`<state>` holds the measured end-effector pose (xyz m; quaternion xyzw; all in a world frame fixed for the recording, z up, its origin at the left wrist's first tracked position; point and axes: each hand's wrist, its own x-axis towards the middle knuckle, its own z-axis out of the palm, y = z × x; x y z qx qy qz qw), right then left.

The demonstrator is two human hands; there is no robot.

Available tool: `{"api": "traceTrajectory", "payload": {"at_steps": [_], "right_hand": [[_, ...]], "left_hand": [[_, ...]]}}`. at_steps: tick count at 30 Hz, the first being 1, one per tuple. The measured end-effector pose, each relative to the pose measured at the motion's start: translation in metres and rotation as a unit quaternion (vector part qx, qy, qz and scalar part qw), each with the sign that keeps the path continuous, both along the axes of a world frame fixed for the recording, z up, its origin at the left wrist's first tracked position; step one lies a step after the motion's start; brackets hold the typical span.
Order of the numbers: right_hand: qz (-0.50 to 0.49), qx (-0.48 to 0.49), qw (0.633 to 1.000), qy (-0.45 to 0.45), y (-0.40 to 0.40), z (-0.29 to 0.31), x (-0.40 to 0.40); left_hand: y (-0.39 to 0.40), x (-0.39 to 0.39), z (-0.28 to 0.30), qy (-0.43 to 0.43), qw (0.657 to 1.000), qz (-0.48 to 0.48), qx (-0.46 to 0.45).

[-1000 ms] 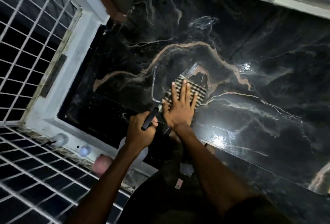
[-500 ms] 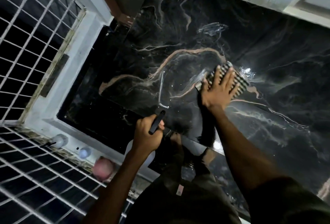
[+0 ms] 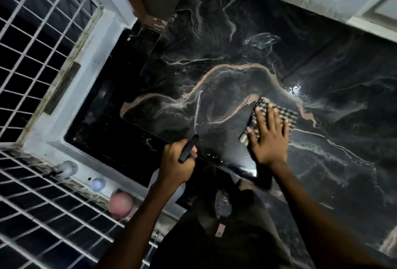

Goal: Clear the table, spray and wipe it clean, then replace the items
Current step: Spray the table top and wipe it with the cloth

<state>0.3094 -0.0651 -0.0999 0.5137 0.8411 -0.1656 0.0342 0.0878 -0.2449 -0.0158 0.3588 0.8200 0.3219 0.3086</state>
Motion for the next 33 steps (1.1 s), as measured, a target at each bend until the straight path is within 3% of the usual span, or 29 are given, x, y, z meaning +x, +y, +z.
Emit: {"api": "traceTrajectory", "payload": {"at_steps": [3,5,11,15,16,18,19,20,21,23,24,25,29,33], "right_hand": [[-0.097,-0.001,0.995,-0.008,0.047,0.004,-0.040],[-0.107,0.001,0.994,-0.008,0.061,0.004,-0.078],[0.092,0.003,0.995,0.034,0.033,0.002,-0.142],[0.201,-0.011,0.971,0.132,0.028,0.015,-0.106],[0.190,-0.033,0.967,0.167,0.026,0.019,-0.094],[0.073,-0.090,0.957,0.266,0.026,0.036,-0.083],[-0.016,-0.147,0.937,0.316,0.030,0.046,-0.089],[-0.097,-0.233,0.891,0.377,0.038,0.056,-0.099],[-0.171,-0.322,0.821,0.439,0.047,0.064,-0.110],[-0.236,-0.426,0.717,0.499,0.065,0.077,-0.130],[-0.228,-0.442,0.703,0.509,0.072,0.082,-0.138],[-0.197,-0.442,0.711,0.510,0.076,0.086,-0.146],[-0.008,-0.397,0.801,0.448,0.081,0.079,-0.181],[0.217,-0.222,0.920,0.239,0.064,0.039,-0.205]], "left_hand": [[-0.001,-0.001,-0.003,-0.002,1.000,0.012,0.012],[-0.003,0.001,-0.004,-0.002,1.000,0.025,0.010],[-0.016,0.010,-0.005,-0.042,0.994,0.100,-0.025],[-0.027,0.021,-0.004,-0.040,0.989,0.143,-0.028],[-0.029,0.023,-0.004,-0.044,0.988,0.148,-0.028],[-0.034,0.030,-0.005,-0.052,0.985,0.164,-0.028],[-0.035,0.032,-0.005,-0.053,0.983,0.172,-0.027],[-0.036,0.035,-0.005,-0.057,0.982,0.179,-0.025],[-0.036,0.037,-0.005,-0.060,0.981,0.182,-0.024],[-0.036,0.040,-0.005,-0.063,0.979,0.192,-0.024],[-0.036,0.041,-0.005,-0.064,0.978,0.199,-0.024],[-0.036,0.042,-0.004,-0.064,0.976,0.206,-0.024],[-0.033,0.041,-0.001,-0.071,0.970,0.232,-0.025],[-0.034,0.036,0.000,-0.057,0.971,0.232,-0.016]]}}
